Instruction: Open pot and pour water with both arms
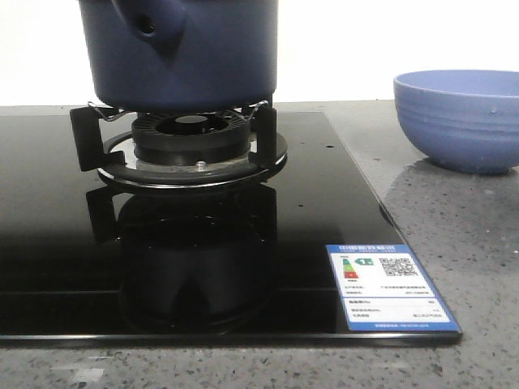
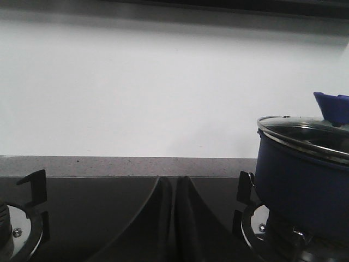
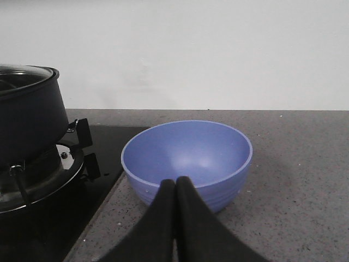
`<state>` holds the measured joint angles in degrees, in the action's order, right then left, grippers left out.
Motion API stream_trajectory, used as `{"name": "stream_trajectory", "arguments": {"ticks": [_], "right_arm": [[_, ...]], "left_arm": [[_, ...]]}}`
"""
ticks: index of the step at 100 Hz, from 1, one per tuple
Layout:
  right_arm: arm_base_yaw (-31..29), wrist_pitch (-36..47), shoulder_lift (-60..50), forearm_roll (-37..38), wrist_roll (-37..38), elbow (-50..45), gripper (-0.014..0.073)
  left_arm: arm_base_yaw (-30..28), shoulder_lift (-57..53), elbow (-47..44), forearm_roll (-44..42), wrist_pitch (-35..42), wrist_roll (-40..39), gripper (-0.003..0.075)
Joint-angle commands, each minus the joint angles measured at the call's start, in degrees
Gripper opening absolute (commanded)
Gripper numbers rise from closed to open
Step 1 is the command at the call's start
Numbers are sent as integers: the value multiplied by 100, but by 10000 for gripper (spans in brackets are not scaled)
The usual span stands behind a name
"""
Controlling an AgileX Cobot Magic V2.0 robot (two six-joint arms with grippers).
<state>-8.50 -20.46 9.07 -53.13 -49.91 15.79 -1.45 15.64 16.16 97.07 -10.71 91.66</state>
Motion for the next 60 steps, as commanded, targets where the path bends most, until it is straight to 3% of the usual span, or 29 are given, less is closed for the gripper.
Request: {"name": "stream_trajectory", "arguments": {"ticks": [1,35,40,45,47,52,60], "right_arm": [[-15,298,48,-142,-59,147,-63],[-15,298,48,-142,-59,147,-63],[-15,298,48,-142,-59,147,-63],[-15,298,48,-142,-59,147,-63],[-15,298,48,-142,-59,147,-63],[-15,298,48,-142,-59,147,-63],[-15,298,48,-142,-59,147,-63]], "left_arm": [[27,46,161,130,-56,-8,-20],[4,57,154,-146,-56,-258,-20],[4,57,154,-808,45,-1008,-20],[4,57,154,-1820,267,-2447,-20],[4,57,154,-2743,383,-3334,-20],[4,57,154,-3827,573,-4805,-20],[20,57,154,-6621,912,-7436,-20]]}}
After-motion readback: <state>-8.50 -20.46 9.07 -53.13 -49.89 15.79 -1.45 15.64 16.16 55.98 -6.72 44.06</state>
